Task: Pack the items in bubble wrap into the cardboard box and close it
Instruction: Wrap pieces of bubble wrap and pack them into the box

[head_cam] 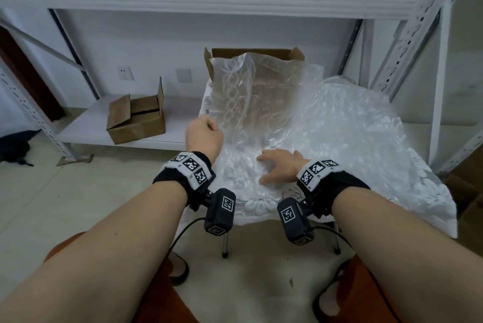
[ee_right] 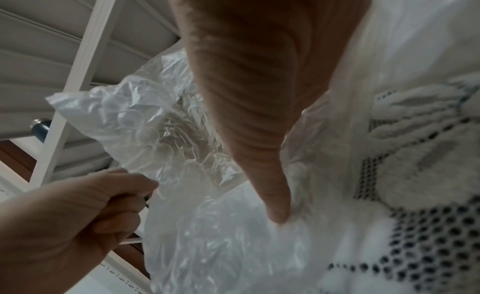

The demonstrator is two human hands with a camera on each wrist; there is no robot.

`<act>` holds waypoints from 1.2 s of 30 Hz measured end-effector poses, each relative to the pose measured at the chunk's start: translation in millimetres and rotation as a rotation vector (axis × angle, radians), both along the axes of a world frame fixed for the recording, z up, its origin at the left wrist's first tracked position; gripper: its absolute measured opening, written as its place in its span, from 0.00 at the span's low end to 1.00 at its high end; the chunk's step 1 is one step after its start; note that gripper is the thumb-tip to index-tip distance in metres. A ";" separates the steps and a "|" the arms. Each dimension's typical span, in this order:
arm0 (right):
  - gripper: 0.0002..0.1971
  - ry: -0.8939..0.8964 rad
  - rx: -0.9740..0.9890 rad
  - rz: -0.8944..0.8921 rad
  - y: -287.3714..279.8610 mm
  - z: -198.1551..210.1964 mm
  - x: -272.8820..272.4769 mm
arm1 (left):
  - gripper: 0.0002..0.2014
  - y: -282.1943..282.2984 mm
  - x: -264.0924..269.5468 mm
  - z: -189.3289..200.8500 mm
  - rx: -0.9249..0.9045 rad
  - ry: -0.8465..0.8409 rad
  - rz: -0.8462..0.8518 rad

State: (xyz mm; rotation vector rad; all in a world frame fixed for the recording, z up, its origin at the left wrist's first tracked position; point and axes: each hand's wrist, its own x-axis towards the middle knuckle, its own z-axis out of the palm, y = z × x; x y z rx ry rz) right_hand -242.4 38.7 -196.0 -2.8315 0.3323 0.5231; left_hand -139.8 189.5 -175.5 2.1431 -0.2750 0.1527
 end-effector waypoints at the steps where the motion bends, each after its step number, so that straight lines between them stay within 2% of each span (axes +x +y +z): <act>1: 0.36 -0.001 0.002 0.000 -0.4 -0.6 0.3 | 0.18 -3.5 -1.5 -0.2 0.028 0.009 -0.049; 3: 0.36 0.000 0.003 0.000 -1.0 -1.9 0.6 | 0.17 -8.5 -6.8 -1.3 0.081 0.091 -0.176; 5: 0.37 -0.007 0.015 -0.012 -1.1 -2.6 0.4 | 0.09 -10.5 -14.3 -4.1 0.149 0.206 -0.351; 6: 0.37 -0.013 0.025 -0.021 -1.2 -2.9 0.1 | 0.07 -9.6 -18.2 -5.1 0.213 0.259 -0.433; 9: 0.38 -0.020 0.066 -0.059 -5.6 -6.6 -0.4 | 0.31 -4.7 -23.4 -10.8 0.517 0.393 -0.656; 11: 0.39 -0.007 0.117 -0.090 -9.9 -6.9 -1.0 | 0.39 -1.9 -25.0 -12.7 0.680 0.408 -0.737; 13: 0.41 0.023 0.161 -0.100 -13.0 -3.3 -2.4 | 0.45 -1.4 -24.4 -14.8 0.786 0.381 -0.780; 16: 0.51 0.110 0.217 -0.100 -14.8 6.1 -5.2 | 0.52 -3.9 -24.3 -16.5 0.910 0.332 -0.829; 18: 0.58 0.171 0.184 -0.066 -11.3 10.8 -6.7 | 0.56 -5.7 -24.4 -16.8 0.956 0.323 -0.839; 20: 0.58 0.216 0.075 0.013 -4.9 12.3 -7.4 | 0.58 -7.2 -25.2 -17.1 0.989 0.306 -0.830; 24: 0.36 0.196 -0.043 0.114 0.0 11.5 -9.0 | 0.55 -6.9 -31.9 -14.5 1.055 0.207 -0.793; 26: 0.33 0.150 -0.033 0.078 -3.8 12.0 -10.2 | 0.54 -5.8 -33.7 -12.1 1.075 0.186 -0.773; 30: 0.28 0.148 -0.063 0.024 -14.9 19.1 -11.1 | 0.48 -5.2 -33.4 -3.6 1.016 0.255 -0.760; 32: 0.22 0.120 -0.029 -0.014 -21.2 24.6 -13.8 | 0.46 -4.8 -30.5 -0.5 0.986 0.281 -0.756; 35: 0.07 0.042 0.037 -0.082 -31.6 28.8 -16.3 | 0.41 -2.0 -25.2 4.1 0.929 0.325 -0.731; 36: 0.08 0.017 0.057 -0.127 -35.7 28.0 -15.9 | 0.38 -0.5 -23.7 6.8 0.914 0.333 -0.718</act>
